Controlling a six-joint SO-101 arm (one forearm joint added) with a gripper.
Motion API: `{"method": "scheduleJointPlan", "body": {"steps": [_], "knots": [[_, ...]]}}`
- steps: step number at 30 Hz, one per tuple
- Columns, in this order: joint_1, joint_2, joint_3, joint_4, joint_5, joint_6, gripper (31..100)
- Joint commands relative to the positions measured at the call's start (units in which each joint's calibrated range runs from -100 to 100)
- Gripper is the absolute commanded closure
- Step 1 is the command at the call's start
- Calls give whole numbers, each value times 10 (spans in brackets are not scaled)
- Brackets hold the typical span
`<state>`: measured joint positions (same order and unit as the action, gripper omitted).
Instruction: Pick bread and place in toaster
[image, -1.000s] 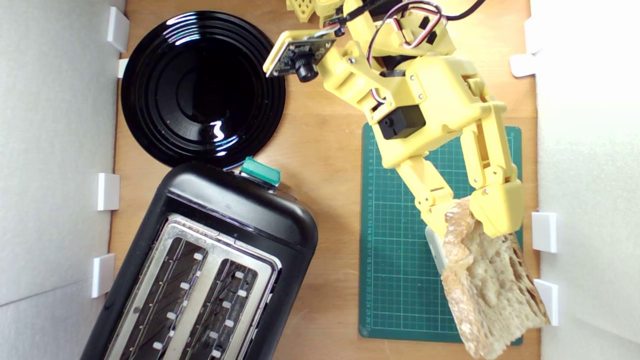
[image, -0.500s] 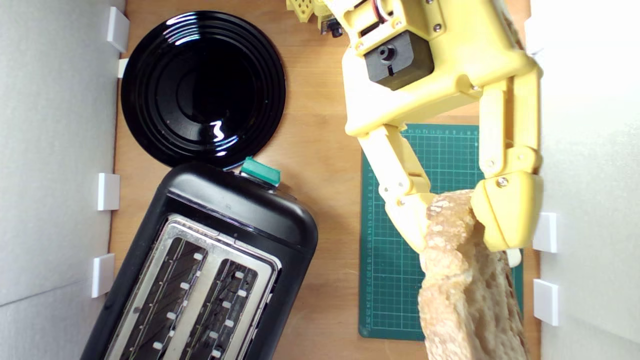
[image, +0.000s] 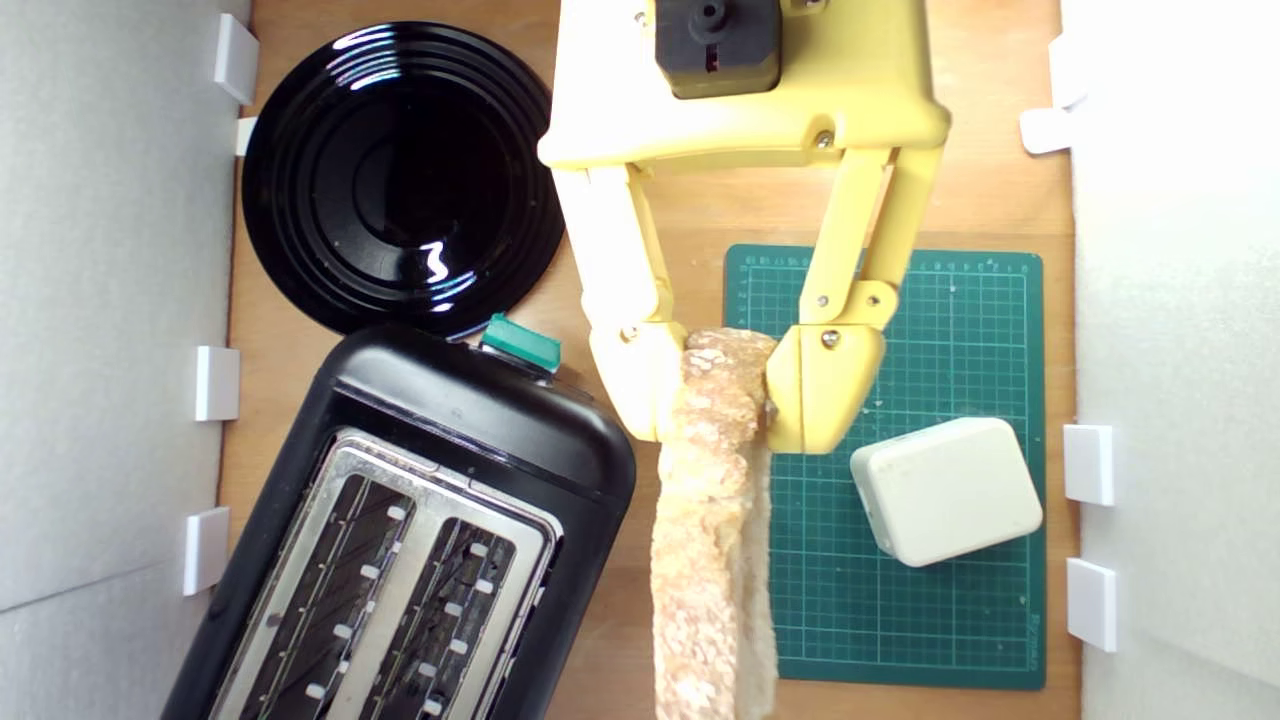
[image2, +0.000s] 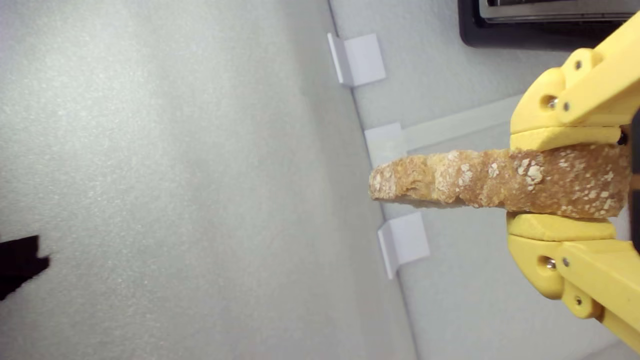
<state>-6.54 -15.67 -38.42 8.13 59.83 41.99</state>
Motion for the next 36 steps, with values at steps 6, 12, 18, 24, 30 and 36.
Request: {"method": "scheduleJointPlan", "body": {"steps": [6, 12, 18, 24, 30, 36], "knots": [[82, -9, -37, 51, 144, 95, 748], [104, -9, -36, 77, 175, 97, 748], [120, -6, -30, 134, 179, 98, 748], [123, -8, -29, 136, 176, 98, 748], [127, 3, -28, 131, 173, 98, 748], [127, 36, -28, 127, 151, 94, 748]]}}
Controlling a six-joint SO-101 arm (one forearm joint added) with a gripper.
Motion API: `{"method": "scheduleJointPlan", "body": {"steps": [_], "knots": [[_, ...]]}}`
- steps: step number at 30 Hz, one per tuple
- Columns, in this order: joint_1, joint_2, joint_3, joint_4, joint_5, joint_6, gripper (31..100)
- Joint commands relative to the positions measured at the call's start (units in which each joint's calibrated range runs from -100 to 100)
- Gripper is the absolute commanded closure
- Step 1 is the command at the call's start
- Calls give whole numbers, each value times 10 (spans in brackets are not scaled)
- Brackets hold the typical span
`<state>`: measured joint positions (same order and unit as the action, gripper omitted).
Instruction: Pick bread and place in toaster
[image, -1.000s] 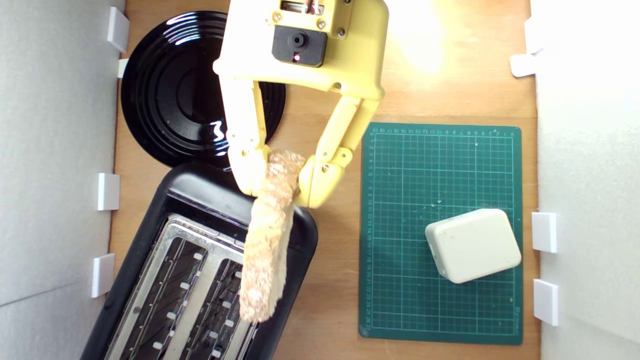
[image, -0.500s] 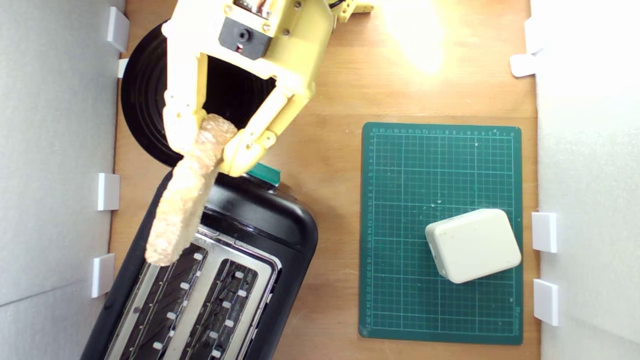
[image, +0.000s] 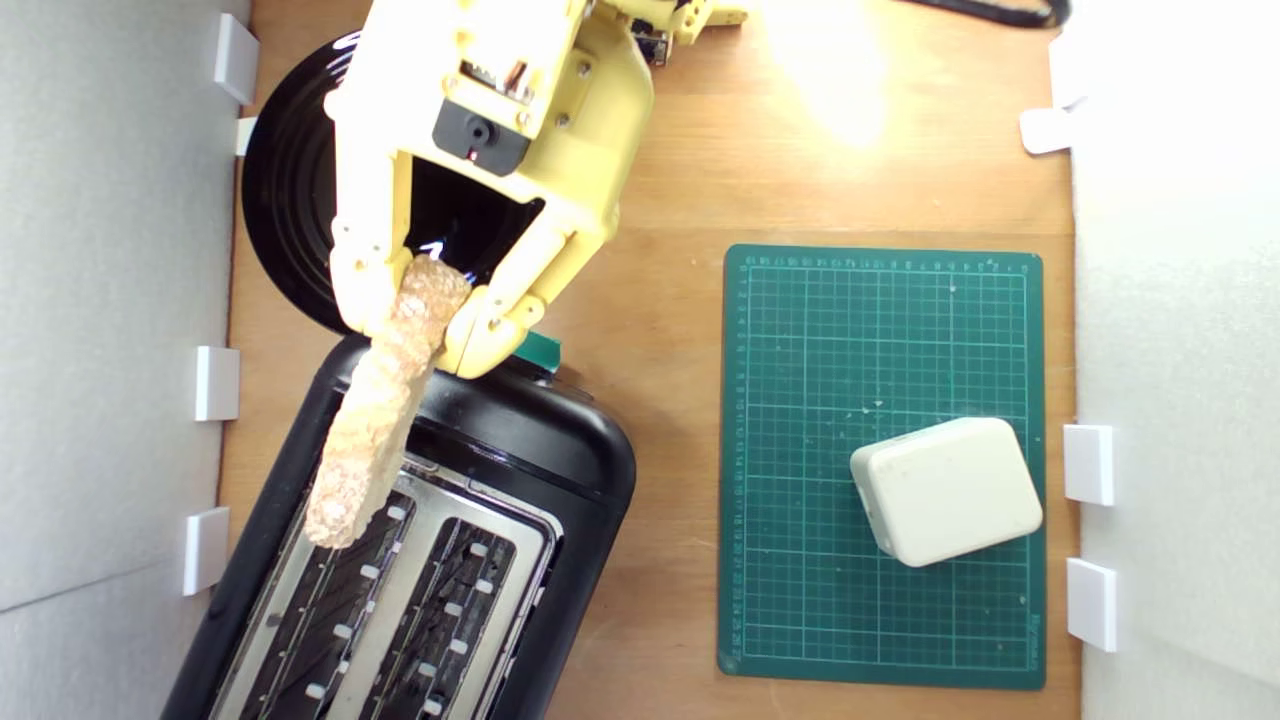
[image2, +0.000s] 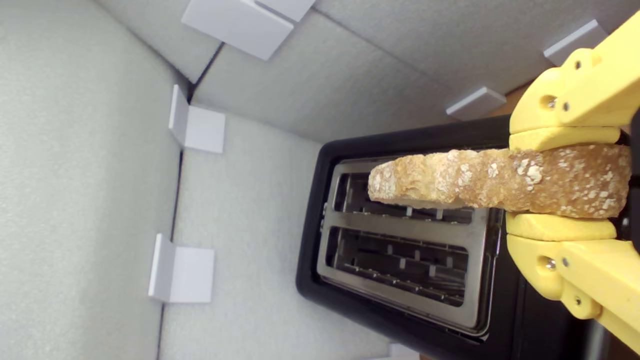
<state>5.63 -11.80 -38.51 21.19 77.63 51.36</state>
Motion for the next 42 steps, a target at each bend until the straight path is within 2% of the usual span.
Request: {"method": "scheduleJointPlan", "body": {"steps": [1, 15, 37, 42], "knots": [[6, 2, -28, -3, -46, -1, 748], [7, 33, -27, -4, -89, -9, 748], [46, 100, -18, -5, -104, -11, 748], [47, 107, -18, -16, -115, -11, 748]]}}
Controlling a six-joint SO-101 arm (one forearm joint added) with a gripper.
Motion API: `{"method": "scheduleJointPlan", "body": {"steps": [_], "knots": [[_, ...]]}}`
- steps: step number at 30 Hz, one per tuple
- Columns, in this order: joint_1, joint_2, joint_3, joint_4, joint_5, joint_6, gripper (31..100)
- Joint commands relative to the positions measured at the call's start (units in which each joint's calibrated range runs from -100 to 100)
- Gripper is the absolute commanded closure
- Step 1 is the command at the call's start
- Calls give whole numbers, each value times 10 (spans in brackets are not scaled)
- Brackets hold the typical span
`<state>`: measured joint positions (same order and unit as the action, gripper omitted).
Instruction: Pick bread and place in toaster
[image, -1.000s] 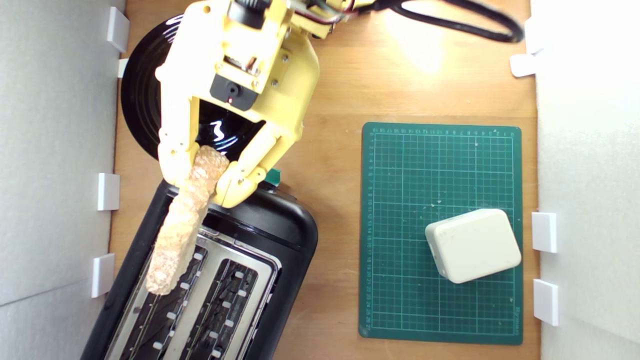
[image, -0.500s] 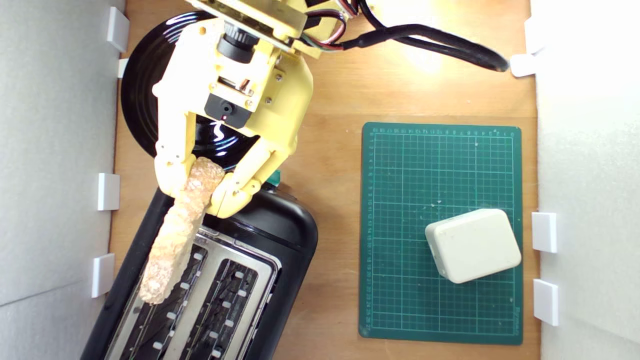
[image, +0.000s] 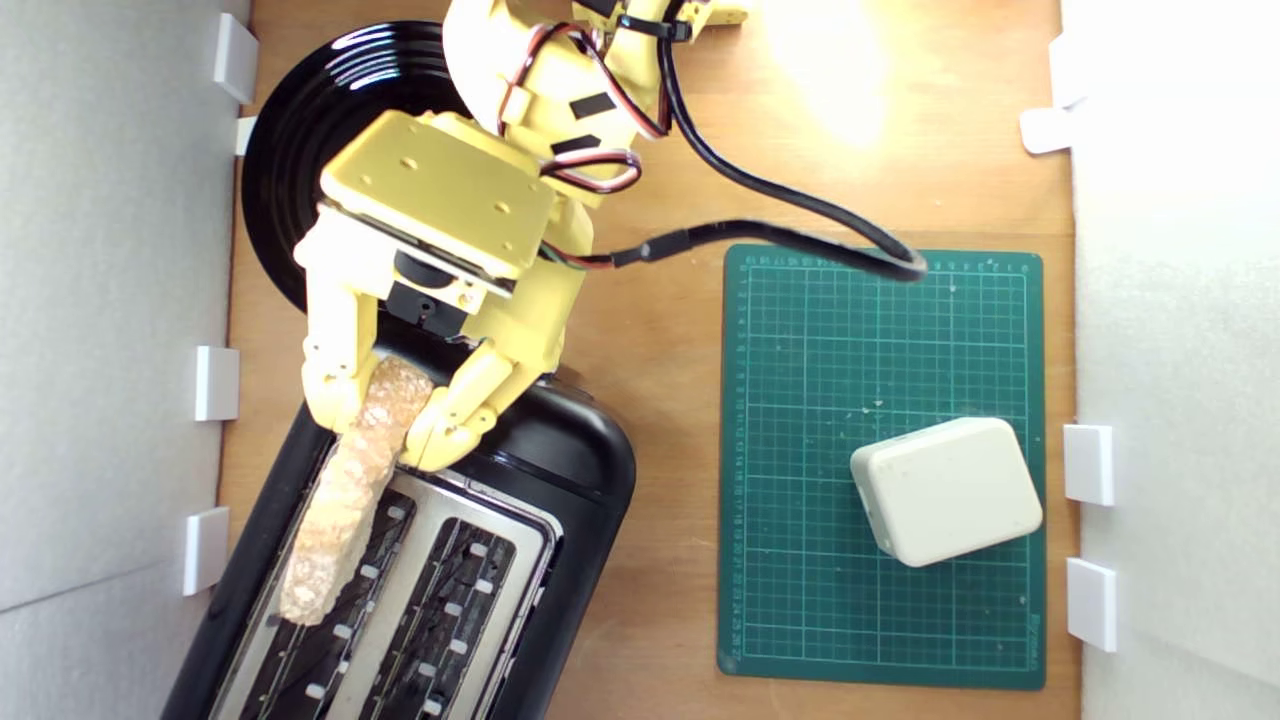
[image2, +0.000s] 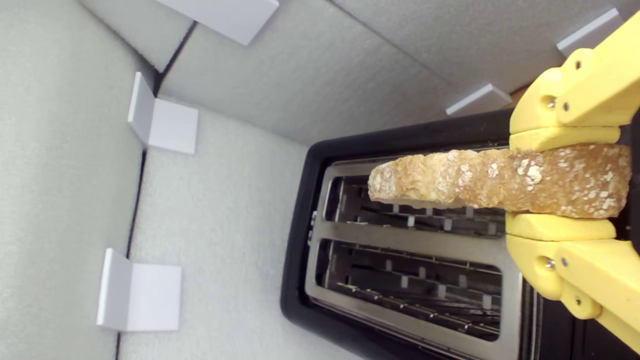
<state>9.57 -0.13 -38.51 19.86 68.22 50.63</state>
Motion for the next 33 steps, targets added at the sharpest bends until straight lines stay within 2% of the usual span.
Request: {"method": "scheduleJointPlan", "body": {"steps": [1, 8, 10, 14, 16, 21, 33], "knots": [[7, -9, -18, -4, -21, -4, 748], [1, 0, -18, -5, -21, -4, 748], [6, 2, -18, -26, -21, -4, 748], [7, 8, -18, -32, -22, -12, 748], [7, 8, -16, -45, -31, -21, 748], [8, 10, -16, -44, -32, -20, 748], [66, 38, -20, -37, -65, -10, 748]]}}
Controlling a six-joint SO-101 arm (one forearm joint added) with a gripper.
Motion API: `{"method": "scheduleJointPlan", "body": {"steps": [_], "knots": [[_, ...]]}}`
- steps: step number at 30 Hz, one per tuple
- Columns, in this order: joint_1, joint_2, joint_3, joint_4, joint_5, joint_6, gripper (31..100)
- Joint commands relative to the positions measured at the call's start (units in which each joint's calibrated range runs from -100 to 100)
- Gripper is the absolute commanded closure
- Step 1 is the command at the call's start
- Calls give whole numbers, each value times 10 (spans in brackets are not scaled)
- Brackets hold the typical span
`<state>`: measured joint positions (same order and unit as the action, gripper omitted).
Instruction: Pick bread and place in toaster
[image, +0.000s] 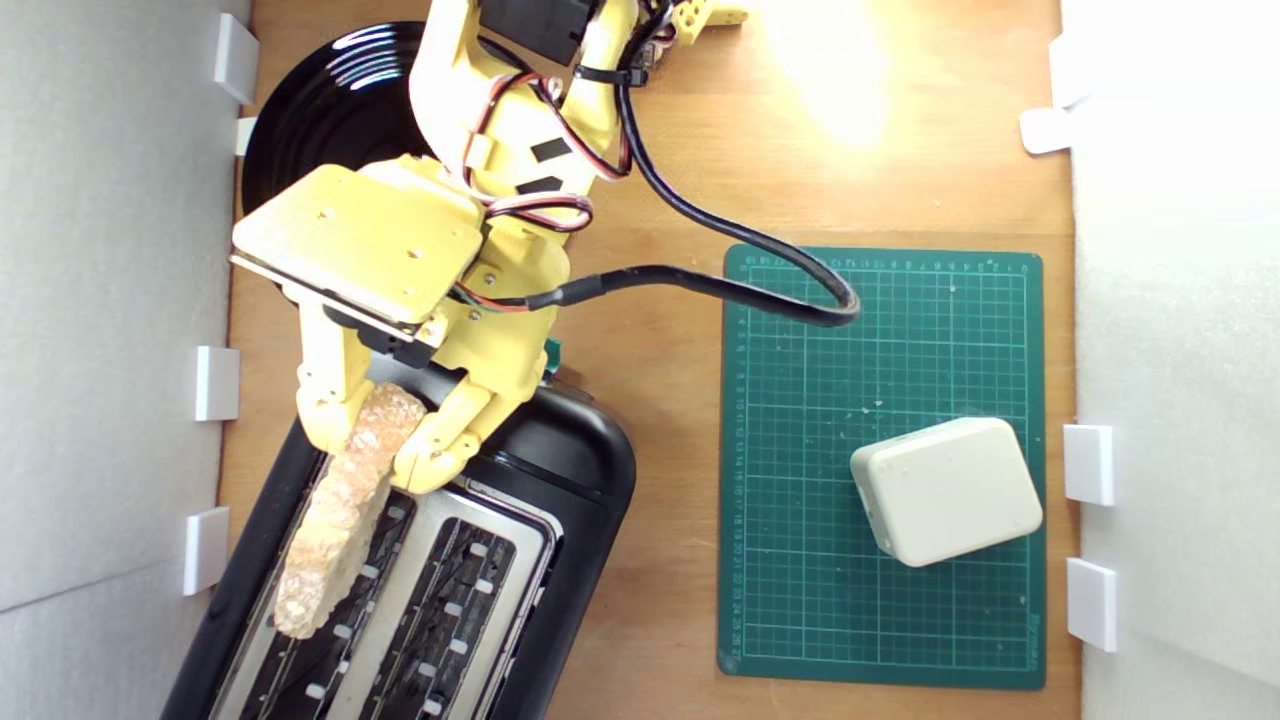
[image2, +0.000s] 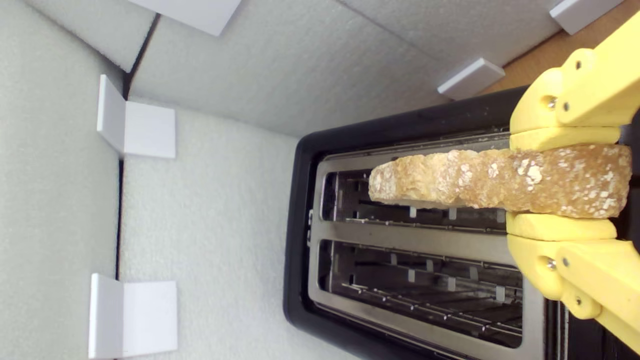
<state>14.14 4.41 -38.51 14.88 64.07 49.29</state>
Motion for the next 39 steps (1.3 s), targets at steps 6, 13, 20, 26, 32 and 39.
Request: {"method": "scheduleJointPlan", "body": {"steps": [6, 13, 20, 26, 32, 39], "knots": [[16, 13, -18, 4, -25, 4, 748], [19, 62, -19, 3, -26, 8, 748], [22, 91, -18, -25, -26, 9, 748], [39, 87, -21, -40, -27, 20, 748], [41, 90, -18, -46, -27, 18, 743], [54, 90, -17, -68, -25, 20, 735]]}}
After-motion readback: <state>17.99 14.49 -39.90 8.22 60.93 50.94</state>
